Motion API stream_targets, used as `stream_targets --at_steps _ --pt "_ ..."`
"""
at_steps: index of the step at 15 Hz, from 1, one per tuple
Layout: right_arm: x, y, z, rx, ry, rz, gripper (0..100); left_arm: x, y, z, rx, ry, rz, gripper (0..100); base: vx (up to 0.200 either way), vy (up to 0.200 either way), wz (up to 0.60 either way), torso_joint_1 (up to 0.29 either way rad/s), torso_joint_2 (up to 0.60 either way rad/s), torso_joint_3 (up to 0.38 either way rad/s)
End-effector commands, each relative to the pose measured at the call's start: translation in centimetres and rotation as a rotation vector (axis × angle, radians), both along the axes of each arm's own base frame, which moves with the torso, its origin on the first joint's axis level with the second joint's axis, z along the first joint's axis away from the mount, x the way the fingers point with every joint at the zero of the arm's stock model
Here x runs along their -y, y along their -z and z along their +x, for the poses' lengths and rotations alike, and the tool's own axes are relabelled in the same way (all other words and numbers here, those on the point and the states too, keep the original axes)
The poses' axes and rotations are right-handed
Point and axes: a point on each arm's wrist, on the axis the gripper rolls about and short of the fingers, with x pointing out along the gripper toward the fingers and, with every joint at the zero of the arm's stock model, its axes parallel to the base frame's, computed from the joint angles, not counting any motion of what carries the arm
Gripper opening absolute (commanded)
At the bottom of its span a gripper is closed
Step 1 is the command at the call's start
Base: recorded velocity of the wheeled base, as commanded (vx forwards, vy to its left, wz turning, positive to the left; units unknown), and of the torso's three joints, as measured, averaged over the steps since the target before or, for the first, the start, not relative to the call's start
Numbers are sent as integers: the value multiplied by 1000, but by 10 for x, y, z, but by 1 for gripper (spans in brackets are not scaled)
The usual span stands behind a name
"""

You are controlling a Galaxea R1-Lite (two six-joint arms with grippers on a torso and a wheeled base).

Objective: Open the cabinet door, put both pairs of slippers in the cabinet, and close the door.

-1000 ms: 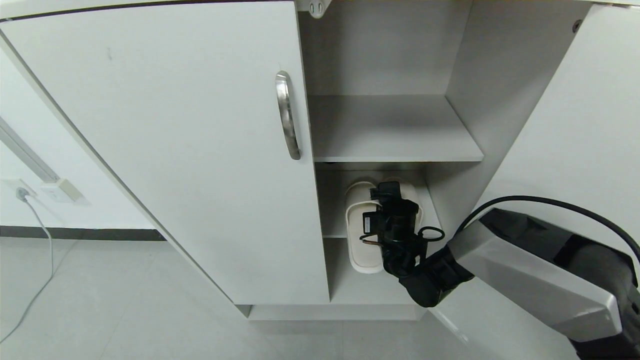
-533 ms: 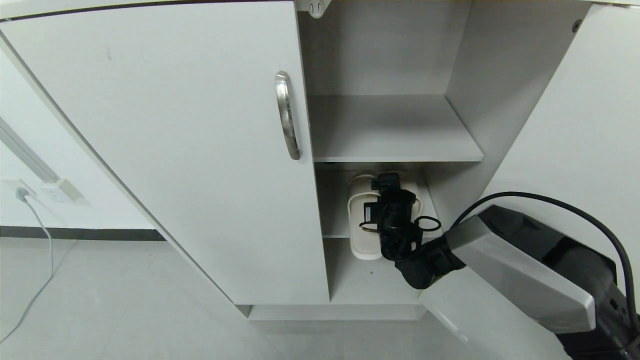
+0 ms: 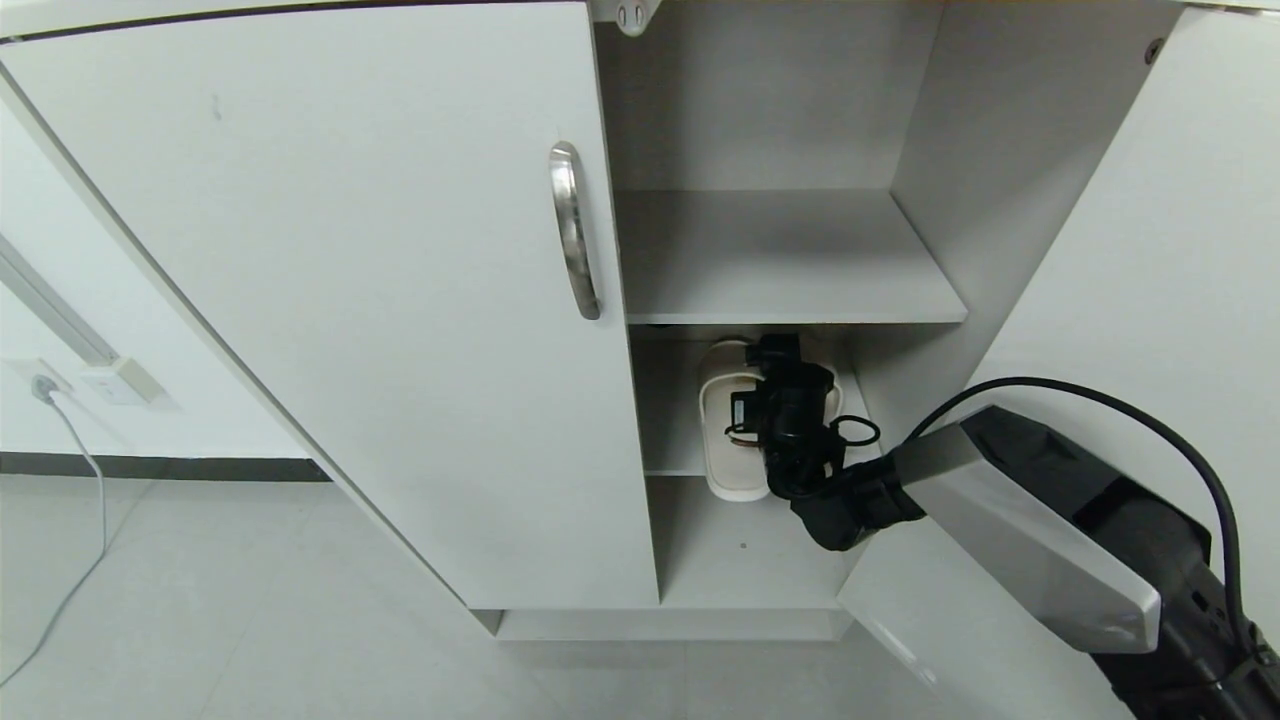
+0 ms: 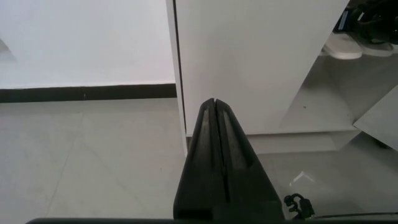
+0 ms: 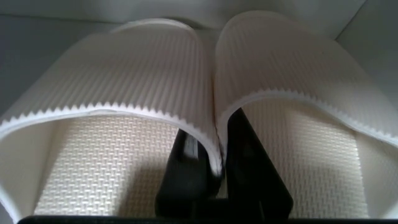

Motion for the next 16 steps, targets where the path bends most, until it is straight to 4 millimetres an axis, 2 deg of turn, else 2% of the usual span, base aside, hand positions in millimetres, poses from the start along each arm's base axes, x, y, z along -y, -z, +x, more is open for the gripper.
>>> stream_targets --at_steps 1,7,8,12,16 --pt "2 -2 2 6 1 2 0 0 0 0 -2 0 0 0 0 0 0 0 0 0" --pt "1 2 2 -7 -2 -5 0 0 0 0 -2 0 0 0 0 0 0 0 0 0" --pt "1 3 2 -10 -2 -8 100 0 0 0 -2 0 0 0 0 0 0 0 0 0" --pt "2 8 -3 -43 -5 -28 100 0 0 0 -2 0 0 0 0 0 0 0 0 0" --pt "2 -9 -36 -29 -34 -24 100 0 0 0 -2 0 0 0 0 0 0 0 0 0"
